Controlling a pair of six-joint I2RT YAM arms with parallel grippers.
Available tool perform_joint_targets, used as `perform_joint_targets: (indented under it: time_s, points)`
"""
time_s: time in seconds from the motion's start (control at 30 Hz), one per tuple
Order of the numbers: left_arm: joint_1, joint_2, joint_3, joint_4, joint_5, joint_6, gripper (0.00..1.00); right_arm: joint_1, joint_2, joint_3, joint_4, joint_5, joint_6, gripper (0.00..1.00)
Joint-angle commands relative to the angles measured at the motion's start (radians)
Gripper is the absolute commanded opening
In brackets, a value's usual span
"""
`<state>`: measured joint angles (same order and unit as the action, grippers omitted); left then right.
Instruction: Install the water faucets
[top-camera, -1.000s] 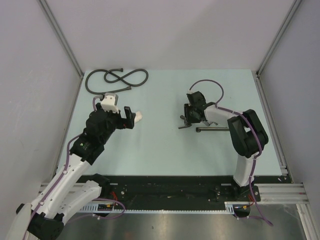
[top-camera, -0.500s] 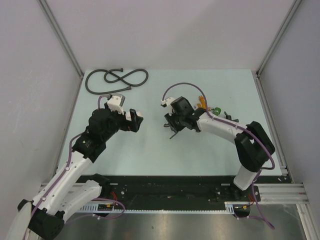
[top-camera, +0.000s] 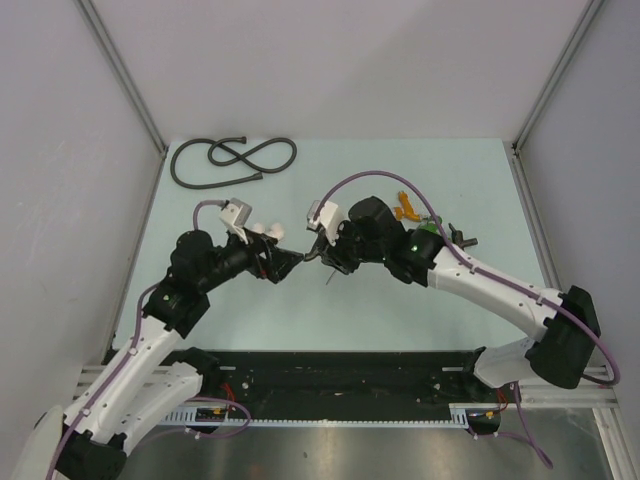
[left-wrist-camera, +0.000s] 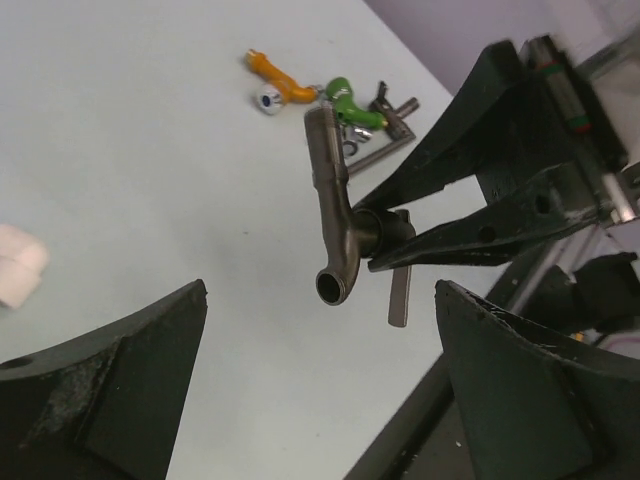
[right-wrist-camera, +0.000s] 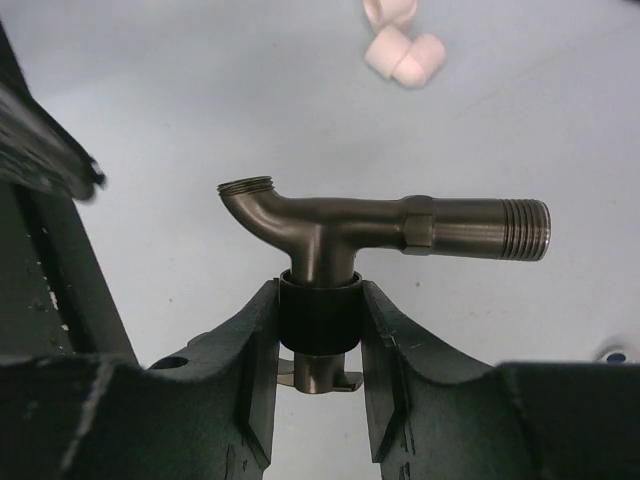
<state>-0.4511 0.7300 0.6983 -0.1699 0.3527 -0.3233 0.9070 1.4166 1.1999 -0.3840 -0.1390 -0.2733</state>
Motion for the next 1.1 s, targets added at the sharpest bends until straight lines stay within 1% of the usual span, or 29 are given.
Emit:
perform_joint_targets:
  time_s: [0.0, 0.03, 0.13, 0.17, 0.23, 0.3, 0.47, 0.6, 0.67, 0.7, 0.87, 1.07]
  points:
    - [0.005, -0.006, -0.062, 0.161, 0.19, -0.173, 1.0, 0.015, -0.093, 0.024, 0.053, -0.08, -0.046, 0.0]
    - [0.005, 0.0, -0.069, 0.209, 0.224, -0.193, 1.0, 0.016, -0.103, 0.023, 0.057, -0.086, -0.046, 0.0]
    - [0.005, 0.032, -0.089, 0.288, 0.285, -0.272, 0.99, 0.024, -0.13, 0.009, 0.073, -0.085, -0.044, 0.0]
    - [0.005, 0.052, -0.098, 0.311, 0.333, -0.317, 0.98, 0.027, -0.134, 0.004, 0.079, -0.08, -0.046, 0.0]
    - [0.005, 0.077, -0.108, 0.378, 0.37, -0.358, 0.97, 0.029, -0.14, -0.002, 0.086, -0.074, -0.041, 0.0]
    - [0.005, 0.085, -0.12, 0.409, 0.379, -0.396, 0.95, 0.033, -0.146, -0.013, 0.105, -0.073, -0.03, 0.0]
    - [0.002, 0.082, -0.158, 0.477, 0.319, -0.447, 0.91, 0.047, -0.157, -0.045, 0.161, -0.073, -0.006, 0.0]
    - [0.0, 0.075, -0.184, 0.503, 0.223, -0.488, 0.84, 0.063, -0.166, -0.069, 0.21, -0.07, 0.016, 0.0]
    - [0.002, 0.082, -0.2, 0.526, 0.201, -0.523, 0.82, 0.069, -0.176, -0.08, 0.23, -0.071, 0.029, 0.0]
    - [0.0, 0.085, -0.204, 0.536, 0.198, -0.534, 0.79, 0.07, -0.177, -0.086, 0.25, -0.071, 0.035, 0.0]
    - [-0.006, 0.118, -0.221, 0.598, 0.201, -0.585, 0.73, 0.082, -0.182, -0.109, 0.293, -0.071, 0.062, 0.0]
    - [-0.027, 0.123, -0.224, 0.632, 0.172, -0.593, 0.63, 0.105, -0.173, -0.134, 0.352, -0.06, 0.085, 0.0]
